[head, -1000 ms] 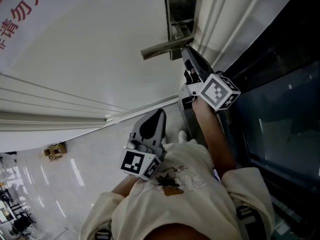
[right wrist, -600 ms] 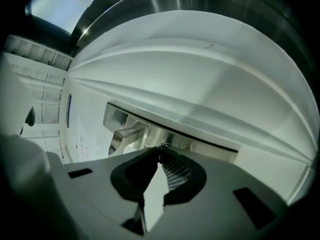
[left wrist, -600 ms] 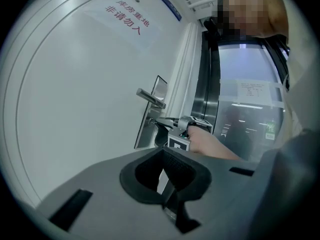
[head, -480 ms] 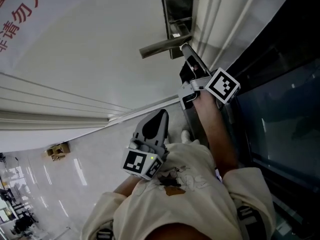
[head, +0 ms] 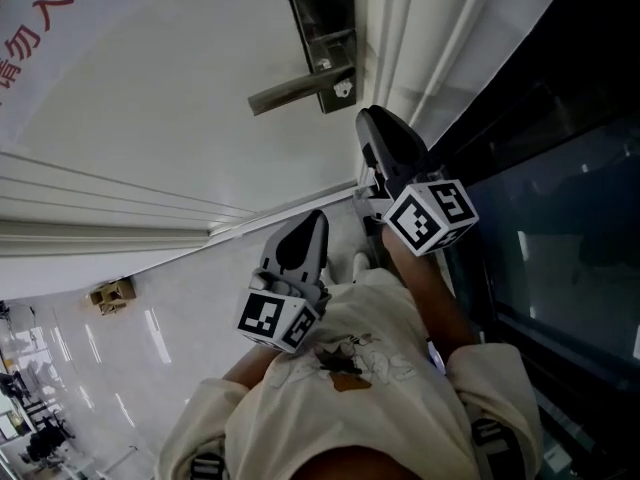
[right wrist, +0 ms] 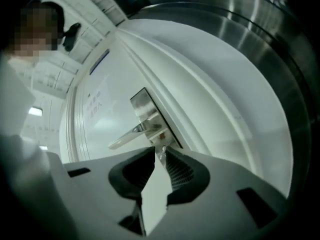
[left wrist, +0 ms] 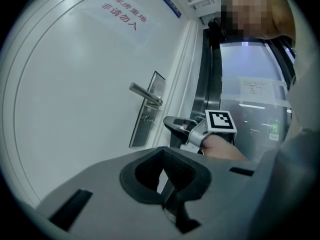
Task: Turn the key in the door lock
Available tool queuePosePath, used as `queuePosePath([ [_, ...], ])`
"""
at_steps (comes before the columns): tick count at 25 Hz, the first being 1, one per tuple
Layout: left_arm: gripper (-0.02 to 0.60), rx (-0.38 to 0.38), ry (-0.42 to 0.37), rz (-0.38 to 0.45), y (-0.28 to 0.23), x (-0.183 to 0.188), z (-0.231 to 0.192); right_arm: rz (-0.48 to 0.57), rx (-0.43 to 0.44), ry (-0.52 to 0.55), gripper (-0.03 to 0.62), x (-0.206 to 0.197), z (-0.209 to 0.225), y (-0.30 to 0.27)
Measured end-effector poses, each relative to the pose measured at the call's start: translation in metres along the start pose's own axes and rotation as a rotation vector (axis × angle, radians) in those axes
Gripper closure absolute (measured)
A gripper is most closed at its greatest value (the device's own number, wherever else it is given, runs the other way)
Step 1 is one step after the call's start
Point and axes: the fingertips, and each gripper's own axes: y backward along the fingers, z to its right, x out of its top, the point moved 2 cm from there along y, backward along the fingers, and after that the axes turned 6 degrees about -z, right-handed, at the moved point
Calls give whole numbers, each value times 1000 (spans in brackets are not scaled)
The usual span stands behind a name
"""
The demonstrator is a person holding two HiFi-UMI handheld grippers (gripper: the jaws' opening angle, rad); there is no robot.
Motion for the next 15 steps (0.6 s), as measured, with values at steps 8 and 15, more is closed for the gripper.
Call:
queuePosePath([
  [8,581,48,-1,24,6,-6,24,57,-129,550,586,-22,-28,89],
  [15,581,-11,11,37,57,-32,61,-49,-164,563,586,-75,-68,180],
])
